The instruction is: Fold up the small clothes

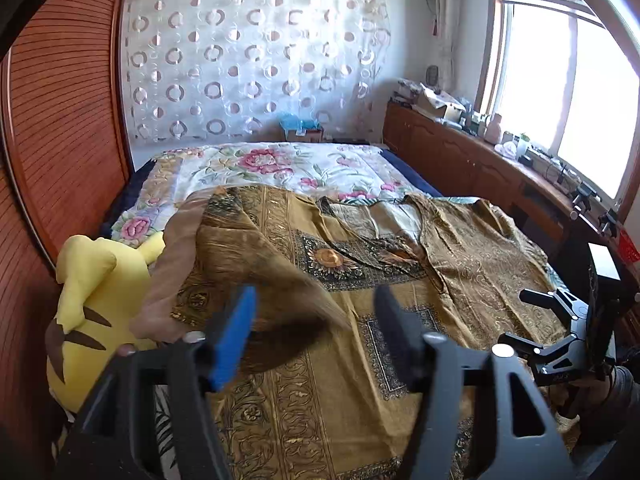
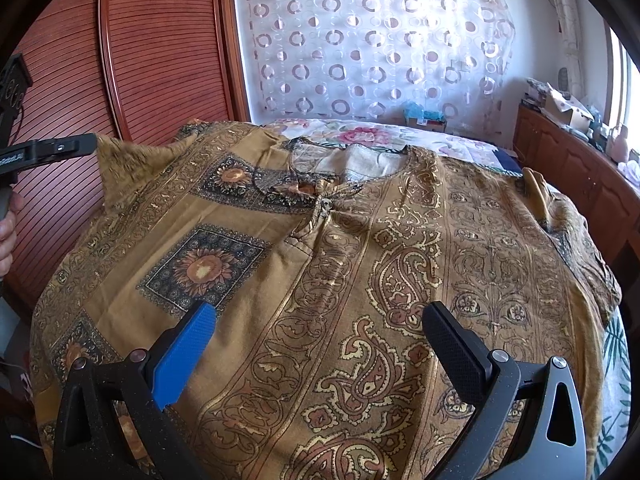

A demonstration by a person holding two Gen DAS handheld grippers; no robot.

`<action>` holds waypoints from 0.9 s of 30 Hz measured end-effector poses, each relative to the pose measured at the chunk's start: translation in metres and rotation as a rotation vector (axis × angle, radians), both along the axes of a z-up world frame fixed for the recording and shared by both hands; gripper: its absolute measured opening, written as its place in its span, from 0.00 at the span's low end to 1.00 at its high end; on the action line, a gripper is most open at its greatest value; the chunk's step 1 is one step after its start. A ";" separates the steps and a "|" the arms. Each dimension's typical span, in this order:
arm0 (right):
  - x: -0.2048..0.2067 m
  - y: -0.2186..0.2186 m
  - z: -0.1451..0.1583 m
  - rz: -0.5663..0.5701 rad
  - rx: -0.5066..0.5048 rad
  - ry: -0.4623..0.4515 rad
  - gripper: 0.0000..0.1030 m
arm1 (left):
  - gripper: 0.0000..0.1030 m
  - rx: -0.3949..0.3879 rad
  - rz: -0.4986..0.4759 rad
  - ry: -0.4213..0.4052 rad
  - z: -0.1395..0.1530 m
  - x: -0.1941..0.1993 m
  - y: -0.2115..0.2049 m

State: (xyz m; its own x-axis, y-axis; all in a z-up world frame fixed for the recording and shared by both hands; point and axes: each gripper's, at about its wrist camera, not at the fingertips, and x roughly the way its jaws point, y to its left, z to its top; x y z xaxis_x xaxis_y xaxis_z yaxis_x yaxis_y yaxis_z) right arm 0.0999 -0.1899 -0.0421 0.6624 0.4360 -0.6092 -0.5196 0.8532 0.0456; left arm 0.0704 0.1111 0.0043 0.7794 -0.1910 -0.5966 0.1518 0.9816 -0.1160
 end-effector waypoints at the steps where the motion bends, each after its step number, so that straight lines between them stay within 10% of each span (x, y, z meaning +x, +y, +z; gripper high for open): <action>1: 0.000 0.000 0.002 0.001 -0.001 -0.007 1.00 | 0.72 -0.003 0.001 -0.005 0.001 -0.002 0.000; 27: 0.048 0.120 0.048 0.280 -0.001 -0.230 0.96 | 0.73 0.077 0.252 -0.125 0.002 -0.044 0.055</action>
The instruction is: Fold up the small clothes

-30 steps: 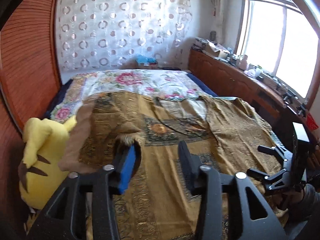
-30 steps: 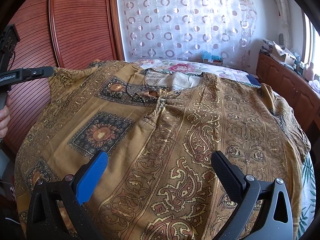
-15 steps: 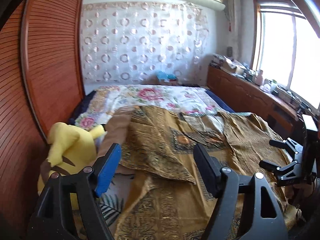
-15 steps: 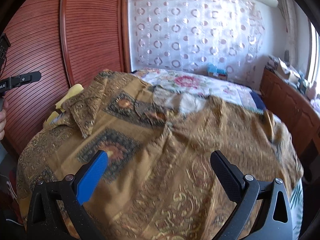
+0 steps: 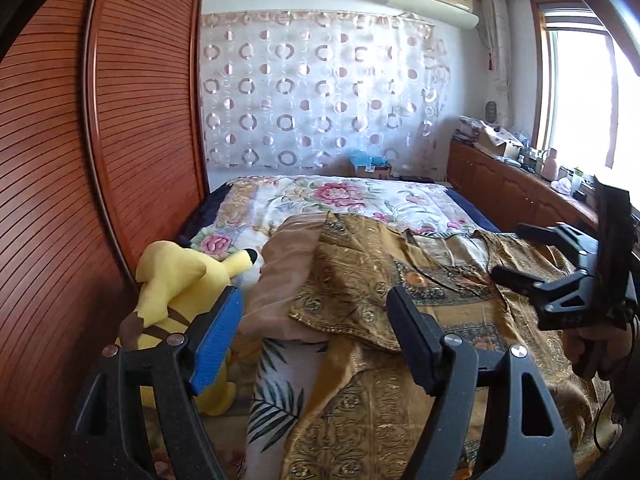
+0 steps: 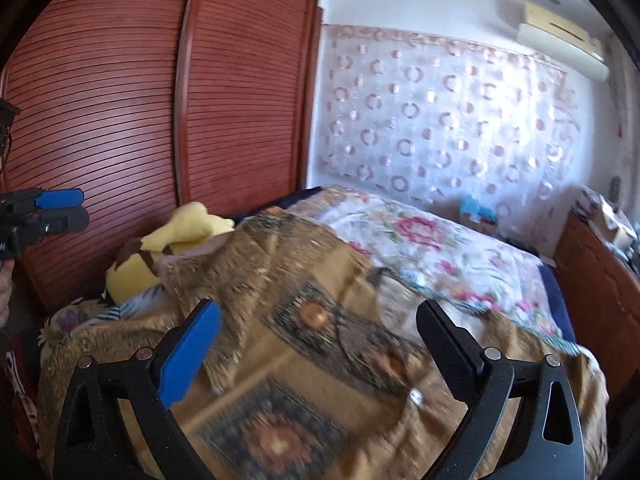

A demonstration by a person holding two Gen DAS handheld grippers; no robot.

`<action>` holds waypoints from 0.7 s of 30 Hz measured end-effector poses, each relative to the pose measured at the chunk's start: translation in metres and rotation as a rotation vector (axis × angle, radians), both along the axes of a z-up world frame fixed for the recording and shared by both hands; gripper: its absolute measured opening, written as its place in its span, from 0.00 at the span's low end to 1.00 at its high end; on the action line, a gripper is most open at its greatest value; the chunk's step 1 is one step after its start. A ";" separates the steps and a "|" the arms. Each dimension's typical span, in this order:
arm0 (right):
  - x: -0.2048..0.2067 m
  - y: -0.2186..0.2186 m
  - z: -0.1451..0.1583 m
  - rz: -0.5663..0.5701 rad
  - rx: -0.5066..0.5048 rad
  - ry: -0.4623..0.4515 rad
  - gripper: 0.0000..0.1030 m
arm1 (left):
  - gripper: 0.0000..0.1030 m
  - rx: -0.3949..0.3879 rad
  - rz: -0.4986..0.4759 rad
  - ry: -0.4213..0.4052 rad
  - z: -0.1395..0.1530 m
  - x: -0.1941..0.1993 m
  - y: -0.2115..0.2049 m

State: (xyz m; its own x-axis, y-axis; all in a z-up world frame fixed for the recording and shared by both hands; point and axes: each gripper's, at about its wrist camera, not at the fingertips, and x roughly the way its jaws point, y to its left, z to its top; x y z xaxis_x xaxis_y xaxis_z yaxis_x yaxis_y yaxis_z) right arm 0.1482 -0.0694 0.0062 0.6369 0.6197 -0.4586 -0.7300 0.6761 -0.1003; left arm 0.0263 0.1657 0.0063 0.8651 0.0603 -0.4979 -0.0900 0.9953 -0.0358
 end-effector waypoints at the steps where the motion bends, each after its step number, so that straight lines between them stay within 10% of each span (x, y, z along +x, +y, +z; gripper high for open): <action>1: 0.006 0.007 -0.003 0.026 -0.005 0.033 0.96 | 0.73 -0.003 0.003 0.002 -0.001 -0.001 0.002; 21: 0.062 0.178 -0.069 0.278 -0.324 0.186 0.47 | 0.73 -0.037 0.059 0.042 -0.031 -0.018 0.028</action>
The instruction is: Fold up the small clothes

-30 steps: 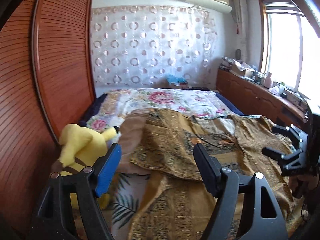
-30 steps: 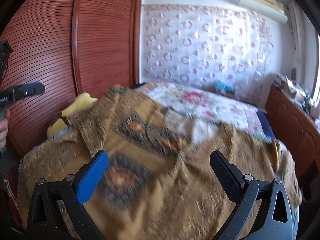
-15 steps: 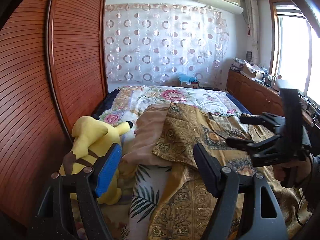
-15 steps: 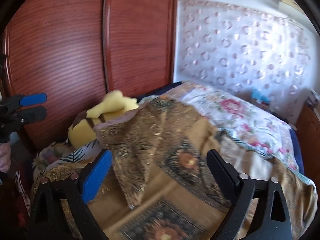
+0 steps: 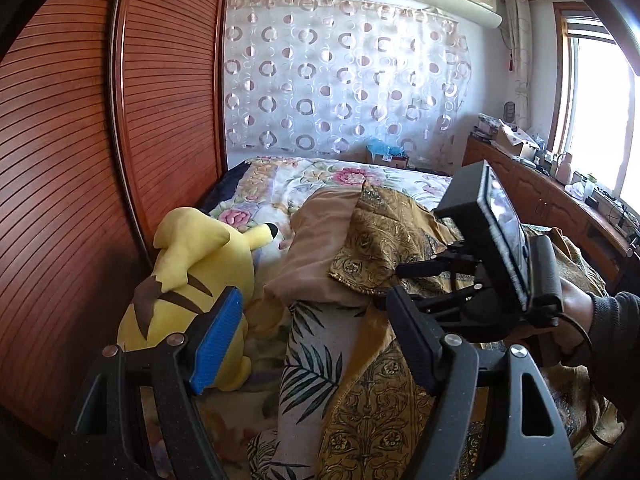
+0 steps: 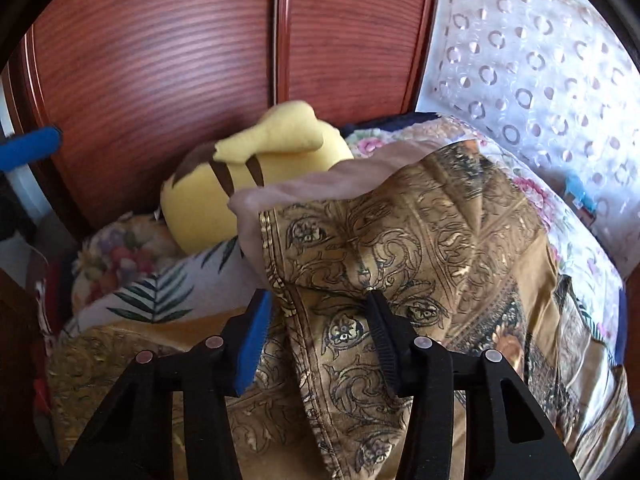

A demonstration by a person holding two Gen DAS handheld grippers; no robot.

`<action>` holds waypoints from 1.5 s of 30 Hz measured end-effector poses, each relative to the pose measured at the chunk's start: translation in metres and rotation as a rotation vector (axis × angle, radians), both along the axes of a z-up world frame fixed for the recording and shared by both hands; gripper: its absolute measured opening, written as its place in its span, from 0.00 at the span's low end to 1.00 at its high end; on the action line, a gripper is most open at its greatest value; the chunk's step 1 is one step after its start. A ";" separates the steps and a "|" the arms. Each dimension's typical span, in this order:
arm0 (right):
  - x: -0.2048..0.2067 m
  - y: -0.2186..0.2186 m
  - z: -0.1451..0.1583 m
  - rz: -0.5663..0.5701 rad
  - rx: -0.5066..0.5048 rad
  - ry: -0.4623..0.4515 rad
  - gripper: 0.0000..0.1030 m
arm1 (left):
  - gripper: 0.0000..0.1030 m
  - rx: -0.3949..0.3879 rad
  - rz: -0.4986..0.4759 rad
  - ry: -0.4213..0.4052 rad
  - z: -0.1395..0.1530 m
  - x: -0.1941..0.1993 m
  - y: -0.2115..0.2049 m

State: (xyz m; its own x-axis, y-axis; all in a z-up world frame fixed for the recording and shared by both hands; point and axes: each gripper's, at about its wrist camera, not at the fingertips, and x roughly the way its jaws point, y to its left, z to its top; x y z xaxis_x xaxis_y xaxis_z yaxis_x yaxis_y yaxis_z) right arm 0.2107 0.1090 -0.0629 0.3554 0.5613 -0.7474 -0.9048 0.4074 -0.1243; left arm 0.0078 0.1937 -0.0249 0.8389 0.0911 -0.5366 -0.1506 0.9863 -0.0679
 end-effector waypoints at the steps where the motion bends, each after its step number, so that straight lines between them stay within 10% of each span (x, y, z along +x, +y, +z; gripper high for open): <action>1: 0.003 0.004 -0.003 -0.007 -0.017 -0.008 0.42 | 0.73 -0.001 0.001 0.001 -0.001 0.000 0.000; 6: 0.002 0.004 0.005 -0.030 0.012 -0.014 0.07 | 0.73 -0.004 -0.001 -0.002 -0.002 0.000 0.001; 21: 0.041 -0.086 0.048 -0.318 0.271 0.086 0.07 | 0.73 -0.009 -0.024 0.013 -0.005 0.012 -0.012; 34: 0.009 -0.128 0.057 -0.405 0.214 -0.020 0.56 | 0.73 -0.005 -0.064 0.048 -0.014 0.058 -0.026; 45: 0.026 -0.187 0.006 -0.554 0.104 0.020 0.57 | 0.63 -0.006 -0.160 0.117 -0.032 0.137 -0.040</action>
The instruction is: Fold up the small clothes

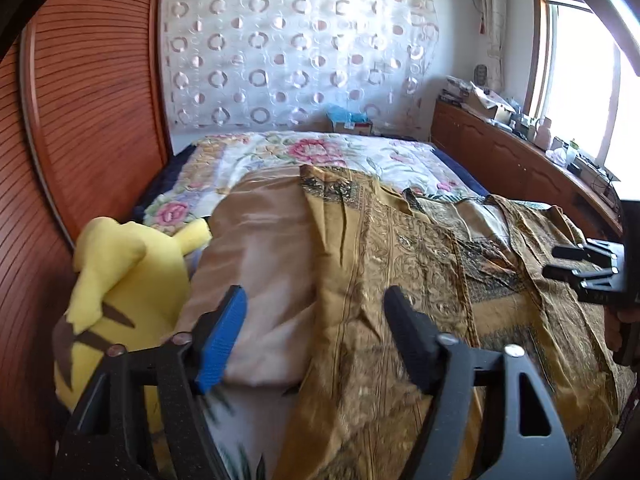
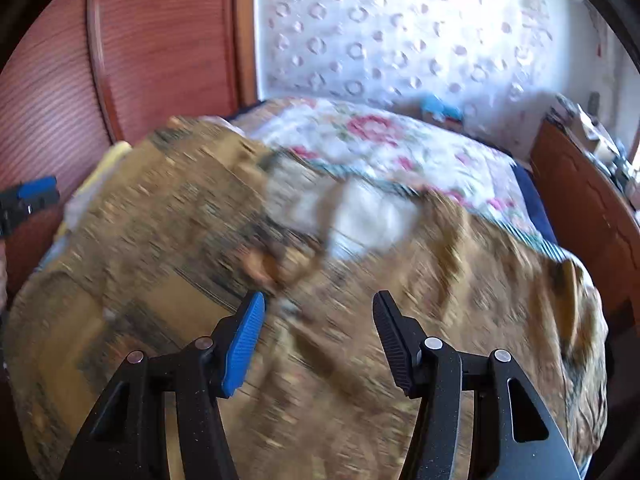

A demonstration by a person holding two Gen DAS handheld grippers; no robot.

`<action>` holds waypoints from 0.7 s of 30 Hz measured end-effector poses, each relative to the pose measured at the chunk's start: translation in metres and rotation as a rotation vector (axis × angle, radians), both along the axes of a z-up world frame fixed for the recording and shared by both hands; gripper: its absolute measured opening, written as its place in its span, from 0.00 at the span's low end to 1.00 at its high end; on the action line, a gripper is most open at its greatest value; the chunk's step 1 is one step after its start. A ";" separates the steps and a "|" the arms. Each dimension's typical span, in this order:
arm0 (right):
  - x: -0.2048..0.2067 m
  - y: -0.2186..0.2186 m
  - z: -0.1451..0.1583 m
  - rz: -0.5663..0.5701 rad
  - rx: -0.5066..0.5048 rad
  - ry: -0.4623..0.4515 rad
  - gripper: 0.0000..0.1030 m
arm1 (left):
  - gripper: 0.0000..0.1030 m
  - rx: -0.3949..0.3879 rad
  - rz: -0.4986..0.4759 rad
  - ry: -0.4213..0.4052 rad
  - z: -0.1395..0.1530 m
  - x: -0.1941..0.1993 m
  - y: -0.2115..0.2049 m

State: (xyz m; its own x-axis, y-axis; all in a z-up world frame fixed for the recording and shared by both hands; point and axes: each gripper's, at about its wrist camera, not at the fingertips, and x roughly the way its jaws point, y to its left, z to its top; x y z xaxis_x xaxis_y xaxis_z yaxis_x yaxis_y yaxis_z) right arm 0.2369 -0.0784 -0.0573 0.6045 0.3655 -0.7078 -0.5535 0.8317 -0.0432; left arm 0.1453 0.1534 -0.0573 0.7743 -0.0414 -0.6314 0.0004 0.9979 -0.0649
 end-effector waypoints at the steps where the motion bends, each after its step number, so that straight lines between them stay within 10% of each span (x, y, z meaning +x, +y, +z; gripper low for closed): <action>1: 0.001 -0.003 -0.005 -0.011 -0.012 0.010 0.57 | 0.60 0.002 -0.005 0.009 -0.001 0.006 -0.001; 21: 0.006 -0.030 -0.020 -0.034 -0.007 0.041 0.57 | 0.39 -0.078 -0.040 0.157 -0.018 0.092 0.002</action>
State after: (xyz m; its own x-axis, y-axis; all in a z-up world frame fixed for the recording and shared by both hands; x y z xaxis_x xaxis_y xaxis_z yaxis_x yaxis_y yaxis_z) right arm 0.2426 -0.1084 -0.0775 0.5870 0.3403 -0.7346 -0.5265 0.8497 -0.0270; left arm 0.2369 0.1551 -0.0750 0.6629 -0.1235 -0.7384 0.0236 0.9893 -0.1442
